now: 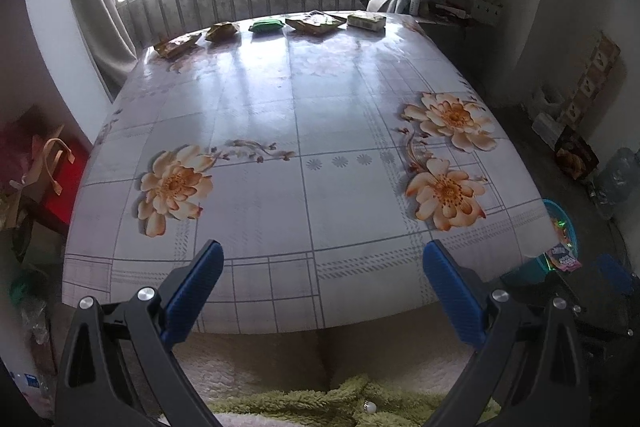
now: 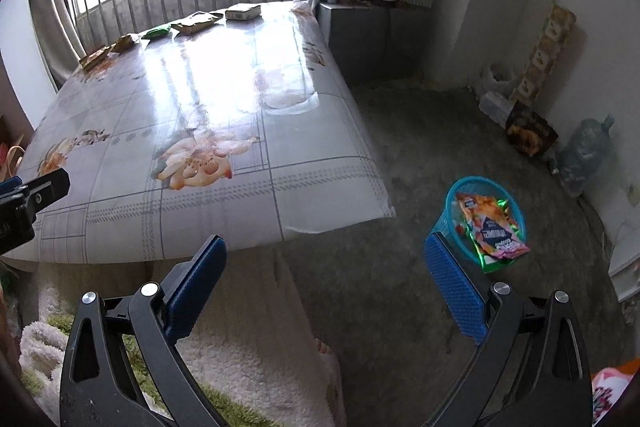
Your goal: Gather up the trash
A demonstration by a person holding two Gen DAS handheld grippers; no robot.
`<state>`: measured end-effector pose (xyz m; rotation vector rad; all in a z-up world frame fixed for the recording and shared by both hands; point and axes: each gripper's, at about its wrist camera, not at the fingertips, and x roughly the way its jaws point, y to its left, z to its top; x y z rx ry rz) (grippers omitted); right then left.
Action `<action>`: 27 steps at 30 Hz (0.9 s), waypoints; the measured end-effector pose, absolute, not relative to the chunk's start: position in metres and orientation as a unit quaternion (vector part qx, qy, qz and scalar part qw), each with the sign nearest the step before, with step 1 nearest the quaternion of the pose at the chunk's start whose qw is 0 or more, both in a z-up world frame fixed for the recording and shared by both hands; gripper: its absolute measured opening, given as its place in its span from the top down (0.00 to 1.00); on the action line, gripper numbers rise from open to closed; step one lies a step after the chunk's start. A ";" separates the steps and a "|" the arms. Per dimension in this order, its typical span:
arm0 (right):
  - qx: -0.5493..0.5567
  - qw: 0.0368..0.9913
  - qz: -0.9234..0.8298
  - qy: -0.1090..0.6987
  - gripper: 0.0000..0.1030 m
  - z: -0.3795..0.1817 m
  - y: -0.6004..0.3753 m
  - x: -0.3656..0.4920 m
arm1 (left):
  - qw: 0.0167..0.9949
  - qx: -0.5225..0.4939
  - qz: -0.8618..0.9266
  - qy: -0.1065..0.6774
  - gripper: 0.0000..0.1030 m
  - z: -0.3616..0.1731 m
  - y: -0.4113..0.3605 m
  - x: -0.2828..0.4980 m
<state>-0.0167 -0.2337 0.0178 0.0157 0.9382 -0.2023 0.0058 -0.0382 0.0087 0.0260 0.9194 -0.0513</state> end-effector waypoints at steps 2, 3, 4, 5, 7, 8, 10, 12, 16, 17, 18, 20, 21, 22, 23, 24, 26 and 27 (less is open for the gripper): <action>0.003 0.889 -0.097 0.448 0.08 0.019 -0.233 -0.017 | 0.897 0.012 -0.022 0.441 0.05 0.010 -0.037 0.006; 0.001 0.889 -0.097 0.448 0.08 0.019 -0.233 -0.017 | 0.897 0.011 -0.020 0.441 0.05 0.011 -0.037 0.006; -0.001 0.890 -0.096 0.447 0.08 0.020 -0.233 -0.017 | 0.897 0.010 -0.019 0.441 0.05 0.011 -0.037 0.006; -0.003 0.890 -0.096 0.446 0.08 0.020 -0.233 -0.017 | 0.897 0.009 -0.019 0.441 0.05 0.012 -0.037 0.006; -0.005 0.890 -0.095 0.445 0.08 0.021 -0.233 -0.017 | 0.897 0.008 -0.018 0.441 0.05 0.012 -0.037 0.005; -0.005 0.891 -0.095 0.445 0.08 0.022 -0.234 -0.017 | 0.897 0.007 -0.018 0.441 0.05 0.013 -0.038 0.005; -0.008 0.892 -0.096 0.442 0.08 0.023 -0.235 -0.019 | 0.897 0.006 -0.019 0.442 0.05 0.014 -0.039 0.005; -0.008 0.892 -0.098 0.441 0.08 0.024 -0.236 -0.020 | 0.898 0.006 -0.022 0.440 0.05 0.015 -0.041 0.005; -0.004 0.890 -0.102 0.444 0.08 0.023 -0.240 -0.021 | 0.898 0.008 -0.027 0.438 0.05 0.015 -0.044 0.004; -0.003 0.890 -0.103 0.444 0.08 0.023 -0.240 -0.021 | 0.898 0.009 -0.027 0.439 0.05 0.015 -0.045 0.004; -0.003 0.890 -0.103 0.444 0.08 0.024 -0.240 -0.021 | 0.898 0.009 -0.027 0.439 0.05 0.015 -0.045 0.004; -0.002 0.891 -0.103 0.443 0.08 0.024 -0.240 -0.021 | 0.898 0.009 -0.026 0.440 0.05 0.015 -0.045 0.004; -0.002 0.891 -0.103 0.443 0.08 0.024 -0.240 -0.021 | 0.898 0.008 -0.026 0.440 0.05 0.015 -0.044 0.003; -0.002 0.891 -0.103 0.443 0.08 0.024 -0.239 -0.022 | 0.898 0.008 -0.025 0.440 0.05 0.015 -0.044 0.003; -0.002 0.891 -0.103 0.443 0.08 0.024 -0.239 -0.022 | 0.898 0.008 -0.025 0.440 0.05 0.015 -0.045 0.003; -0.002 0.891 -0.102 0.443 0.08 0.025 -0.239 -0.022 | 0.897 0.007 -0.026 0.441 0.05 0.015 -0.045 0.003; -0.002 0.891 -0.102 0.442 0.08 0.025 -0.238 -0.023 | 0.896 0.005 -0.028 0.443 0.05 0.015 -0.045 0.003; -0.003 0.891 -0.102 0.442 0.08 0.025 -0.238 -0.023 | 0.896 0.005 -0.030 0.444 0.05 0.015 -0.045 0.003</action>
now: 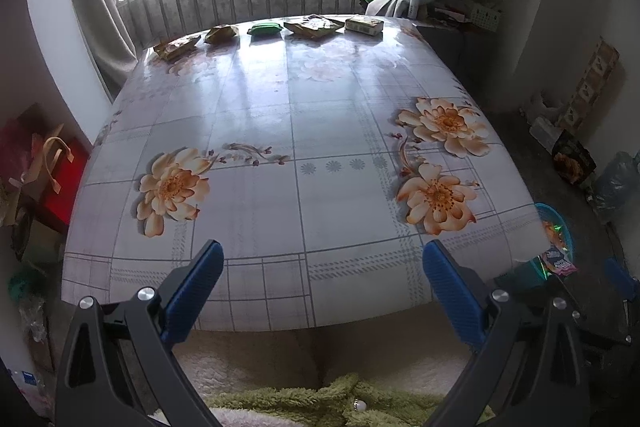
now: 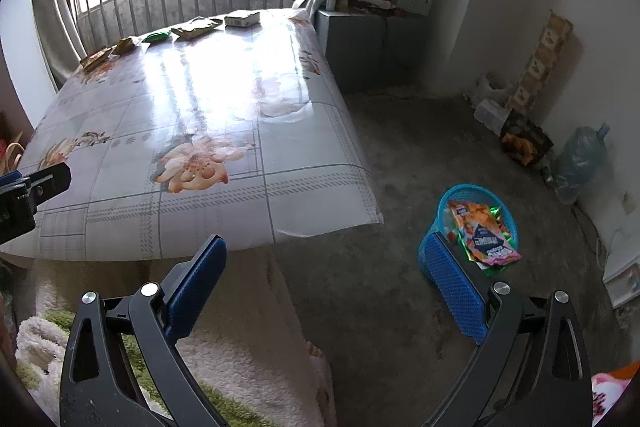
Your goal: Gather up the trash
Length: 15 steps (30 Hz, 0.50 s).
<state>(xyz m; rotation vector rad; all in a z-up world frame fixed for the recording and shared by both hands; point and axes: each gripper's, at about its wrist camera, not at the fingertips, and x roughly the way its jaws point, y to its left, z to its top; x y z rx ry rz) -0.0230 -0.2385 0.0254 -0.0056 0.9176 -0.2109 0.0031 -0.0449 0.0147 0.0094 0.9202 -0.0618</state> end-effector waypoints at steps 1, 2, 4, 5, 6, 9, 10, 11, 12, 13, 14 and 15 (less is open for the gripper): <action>-0.003 0.891 -0.102 0.442 0.08 0.026 -0.239 -0.023 | 0.895 0.004 -0.032 0.445 0.05 0.015 -0.046 0.003; -0.004 0.892 -0.102 0.441 0.08 0.026 -0.239 -0.024 | 0.894 0.003 -0.034 0.446 0.05 0.014 -0.046 0.003; -0.004 0.892 -0.104 0.440 0.08 0.028 -0.239 -0.024 | 0.893 0.003 -0.040 0.448 0.05 0.014 -0.048 0.002; -0.003 0.892 -0.105 0.439 0.08 0.028 -0.240 -0.024 | 0.893 0.003 -0.042 0.448 0.05 0.015 -0.049 0.002; -0.003 0.892 -0.106 0.439 0.08 0.028 -0.241 -0.024 | 0.893 0.004 -0.043 0.449 0.05 0.015 -0.050 0.002; -0.001 0.892 -0.108 0.439 0.08 0.029 -0.241 -0.024 | 0.891 0.003 -0.047 0.451 0.05 0.015 -0.052 0.002; 0.000 0.892 -0.109 0.438 0.08 0.029 -0.242 -0.024 | 0.891 0.002 -0.047 0.451 0.05 0.015 -0.052 0.001; 0.000 0.892 -0.109 0.438 0.08 0.029 -0.242 -0.024 | 0.891 0.002 -0.047 0.451 0.05 0.015 -0.053 0.001; 0.000 0.892 -0.109 0.438 0.08 0.029 -0.243 -0.024 | 0.891 0.001 -0.047 0.451 0.05 0.015 -0.052 0.001; 0.000 0.893 -0.109 0.437 0.08 0.030 -0.243 -0.024 | 0.891 0.001 -0.047 0.451 0.05 0.015 -0.052 0.001; 0.000 0.893 -0.109 0.437 0.08 0.030 -0.243 -0.023 | 0.891 0.001 -0.047 0.451 0.05 0.015 -0.052 0.001; -0.001 0.893 -0.109 0.437 0.08 0.030 -0.243 -0.023 | 0.891 0.000 -0.047 0.451 0.05 0.015 -0.052 0.002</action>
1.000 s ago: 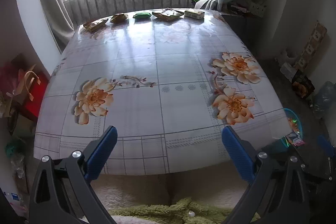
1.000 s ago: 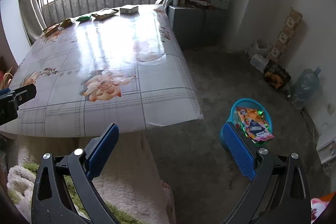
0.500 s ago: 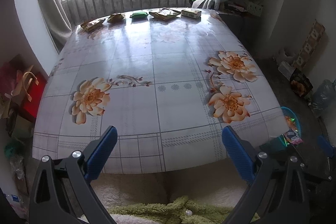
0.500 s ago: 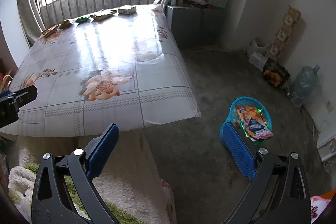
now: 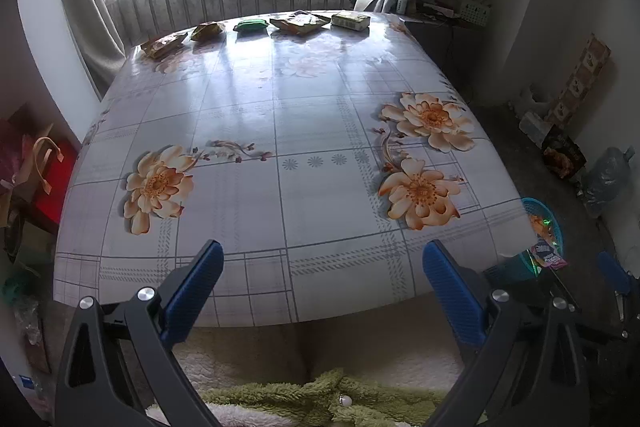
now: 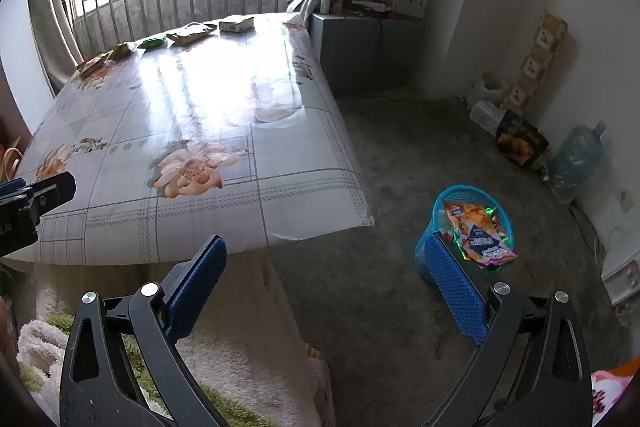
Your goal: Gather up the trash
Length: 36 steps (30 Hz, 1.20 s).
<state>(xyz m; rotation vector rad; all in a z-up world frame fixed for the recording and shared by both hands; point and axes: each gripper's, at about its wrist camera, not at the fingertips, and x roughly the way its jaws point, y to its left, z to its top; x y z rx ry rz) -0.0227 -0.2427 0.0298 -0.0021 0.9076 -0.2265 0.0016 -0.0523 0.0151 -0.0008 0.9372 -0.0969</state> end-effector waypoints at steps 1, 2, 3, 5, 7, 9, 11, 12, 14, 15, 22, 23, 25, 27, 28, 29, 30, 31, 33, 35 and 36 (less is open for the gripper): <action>-0.001 0.893 -0.109 0.437 0.08 0.030 -0.243 -0.023 | 0.891 -0.001 -0.046 0.452 0.05 0.015 -0.052 0.001; -0.001 0.893 -0.109 0.437 0.08 0.030 -0.243 -0.022 | 0.891 -0.001 -0.046 0.452 0.05 0.015 -0.052 0.002; -0.001 0.893 -0.108 0.438 0.08 0.030 -0.243 -0.023 | 0.891 -0.001 -0.046 0.452 0.05 0.015 -0.053 0.001; 0.000 0.892 -0.108 0.438 0.08 0.030 -0.243 -0.023 | 0.890 -0.001 -0.046 0.454 0.05 0.014 -0.052 0.001; 0.000 0.892 -0.108 0.438 0.08 0.030 -0.243 -0.023 | 0.889 -0.002 -0.046 0.455 0.05 0.014 -0.052 0.001; -0.001 0.892 -0.108 0.438 0.08 0.030 -0.242 -0.023 | 0.889 -0.002 -0.045 0.456 0.05 0.014 -0.052 0.001; 0.000 0.892 -0.108 0.438 0.08 0.030 -0.242 -0.023 | 0.889 -0.002 -0.045 0.456 0.05 0.014 -0.052 0.001; 0.000 0.892 -0.108 0.438 0.08 0.030 -0.242 -0.023 | 0.889 -0.003 -0.045 0.456 0.05 0.014 -0.052 0.001; -0.001 0.892 -0.107 0.439 0.08 0.030 -0.241 -0.023 | 0.889 -0.003 -0.045 0.455 0.05 0.014 -0.052 0.001; -0.001 0.892 -0.107 0.438 0.08 0.030 -0.241 -0.023 | 0.889 -0.003 -0.045 0.455 0.05 0.014 -0.051 0.001; -0.004 0.893 -0.108 0.437 0.08 0.031 -0.239 -0.023 | 0.889 -0.004 -0.045 0.456 0.05 0.013 -0.051 0.001; -0.004 0.893 -0.108 0.437 0.08 0.031 -0.239 -0.024 | 0.889 -0.004 -0.045 0.456 0.05 0.013 -0.051 0.001; -0.005 0.893 -0.107 0.436 0.08 0.032 -0.238 -0.024 | 0.888 -0.005 -0.045 0.457 0.05 0.013 -0.050 0.000; -0.005 0.893 -0.108 0.436 0.08 0.032 -0.238 -0.024 | 0.889 -0.005 -0.045 0.456 0.05 0.013 -0.050 0.000; -0.005 0.893 -0.107 0.436 0.08 0.032 -0.238 -0.024 | 0.889 -0.004 -0.045 0.456 0.05 0.013 -0.050 0.001; -0.005 0.894 -0.107 0.436 0.08 0.032 -0.238 -0.024 | 0.888 -0.005 -0.045 0.457 0.05 0.013 -0.050 0.000; -0.005 0.894 -0.106 0.436 0.08 0.032 -0.238 -0.024 | 0.889 -0.005 -0.044 0.457 0.05 0.013 -0.050 -0.001; -0.005 0.894 -0.106 0.435 0.08 0.033 -0.238 -0.024 | 0.889 -0.005 -0.044 0.456 0.05 0.013 -0.050 -0.001; -0.006 0.894 -0.106 0.435 0.08 0.033 -0.238 -0.025 | 0.889 -0.006 -0.045 0.456 0.05 0.013 -0.049 -0.001; -0.006 0.895 -0.106 0.434 0.08 0.034 -0.237 -0.026 | 0.889 -0.006 -0.044 0.456 0.05 0.013 -0.049 -0.002; -0.005 0.895 -0.106 0.434 0.08 0.034 -0.238 -0.026 | 0.889 -0.007 -0.044 0.455 0.05 0.013 -0.049 -0.003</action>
